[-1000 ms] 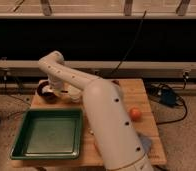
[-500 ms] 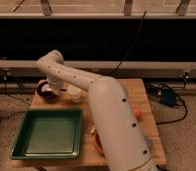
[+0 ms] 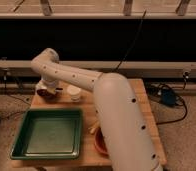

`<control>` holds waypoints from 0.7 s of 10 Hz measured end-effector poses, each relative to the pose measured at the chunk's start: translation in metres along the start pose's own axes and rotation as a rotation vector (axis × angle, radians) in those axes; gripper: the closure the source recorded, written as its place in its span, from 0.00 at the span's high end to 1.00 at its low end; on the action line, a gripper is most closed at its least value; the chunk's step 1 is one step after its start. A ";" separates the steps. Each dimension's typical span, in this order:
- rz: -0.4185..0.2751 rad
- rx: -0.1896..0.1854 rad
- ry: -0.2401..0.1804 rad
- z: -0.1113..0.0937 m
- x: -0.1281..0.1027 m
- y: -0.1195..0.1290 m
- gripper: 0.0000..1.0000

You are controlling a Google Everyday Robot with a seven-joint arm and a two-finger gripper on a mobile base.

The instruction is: Wipe tray with brush

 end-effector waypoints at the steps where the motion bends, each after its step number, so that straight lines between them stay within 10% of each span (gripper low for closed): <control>1: -0.020 0.003 0.013 -0.003 0.001 -0.017 0.00; 7: -0.069 0.007 0.065 -0.015 -0.032 -0.096 0.00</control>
